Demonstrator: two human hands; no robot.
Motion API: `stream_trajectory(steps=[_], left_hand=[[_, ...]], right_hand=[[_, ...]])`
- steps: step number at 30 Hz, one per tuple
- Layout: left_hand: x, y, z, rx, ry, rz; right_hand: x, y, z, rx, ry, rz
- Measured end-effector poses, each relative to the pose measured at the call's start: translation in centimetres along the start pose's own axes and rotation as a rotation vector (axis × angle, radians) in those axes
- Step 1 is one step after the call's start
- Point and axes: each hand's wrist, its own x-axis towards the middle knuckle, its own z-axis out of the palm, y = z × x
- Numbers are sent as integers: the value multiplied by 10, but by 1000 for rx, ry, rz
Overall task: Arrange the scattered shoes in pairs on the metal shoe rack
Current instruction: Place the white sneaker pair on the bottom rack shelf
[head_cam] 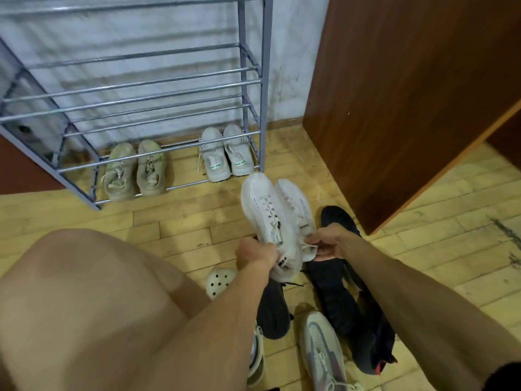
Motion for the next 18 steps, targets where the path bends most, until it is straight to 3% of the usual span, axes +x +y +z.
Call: stream_trajectory(steps=[6,13,18], left_hand=[[-1,28,-20,-179,153,67],[33,83,-69,-263,190,138],[78,131,-110,-280,197,179]], right_hand=[[-14,-42,-6,-10,2,-185],[-10,-104,14,-15,71,-353],[6,-154,33,41,6,-403]])
